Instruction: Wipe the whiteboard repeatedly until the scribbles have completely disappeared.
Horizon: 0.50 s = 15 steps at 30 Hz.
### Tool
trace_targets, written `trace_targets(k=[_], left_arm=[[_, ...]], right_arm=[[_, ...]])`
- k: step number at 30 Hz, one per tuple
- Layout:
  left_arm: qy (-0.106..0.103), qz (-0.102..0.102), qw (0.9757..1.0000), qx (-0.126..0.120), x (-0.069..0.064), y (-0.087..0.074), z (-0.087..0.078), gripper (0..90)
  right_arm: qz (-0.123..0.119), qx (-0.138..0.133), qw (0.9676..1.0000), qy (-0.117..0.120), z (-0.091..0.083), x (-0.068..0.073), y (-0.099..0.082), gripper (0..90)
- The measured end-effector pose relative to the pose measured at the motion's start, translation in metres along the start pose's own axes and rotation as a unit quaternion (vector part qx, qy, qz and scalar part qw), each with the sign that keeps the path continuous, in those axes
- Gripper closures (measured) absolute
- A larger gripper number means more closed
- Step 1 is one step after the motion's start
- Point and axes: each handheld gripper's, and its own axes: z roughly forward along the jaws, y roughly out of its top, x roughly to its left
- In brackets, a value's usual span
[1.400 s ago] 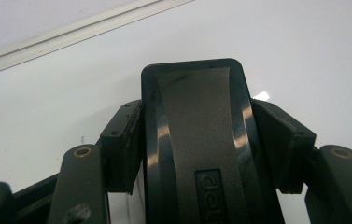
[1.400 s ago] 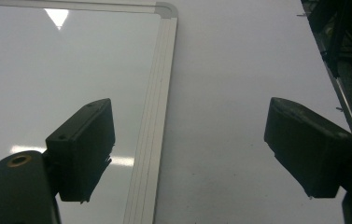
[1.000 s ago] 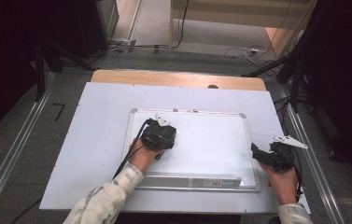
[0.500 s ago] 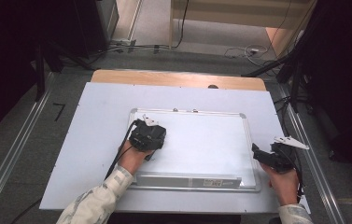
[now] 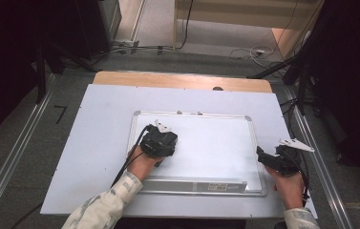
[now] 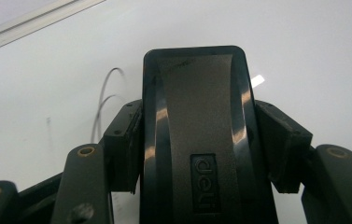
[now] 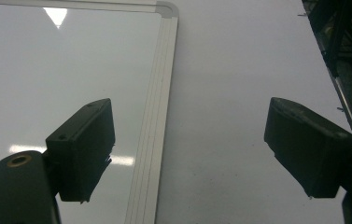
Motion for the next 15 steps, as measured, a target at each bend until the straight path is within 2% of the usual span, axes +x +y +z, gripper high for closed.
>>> trace_targets(k=[3, 5, 8, 12, 15], left_arm=[[-0.007, -0.001, 1.0000, -0.001, 0.002, 0.000, 0.000, 40.5], [-0.001, -0.003, 1.0000, -0.004, 0.009, 0.001, 0.001, 40.3], [0.011, -0.018, 0.9998, -0.007, 0.021, 0.001, 0.003, 40.2], [0.016, -0.023, 0.9996, -0.007, 0.026, 0.002, 0.004, 40.1], [0.025, -0.035, 0.9990, -0.009, 0.033, 0.004, 0.005, 40.1]], right_arm=[[0.000, 0.000, 1.0000, 0.000, 0.000, 0.000, 0.000, 14.9], [0.002, 0.001, 1.0000, 0.000, 0.000, -0.001, 0.000, 14.9], [0.002, 0.001, 1.0000, 0.000, -0.001, -0.002, -0.001, 14.9], [0.003, 0.000, 1.0000, -0.001, -0.001, -0.003, -0.002, 14.9], [0.005, -0.001, 1.0000, 0.000, -0.002, -0.003, -0.002, 14.9]])
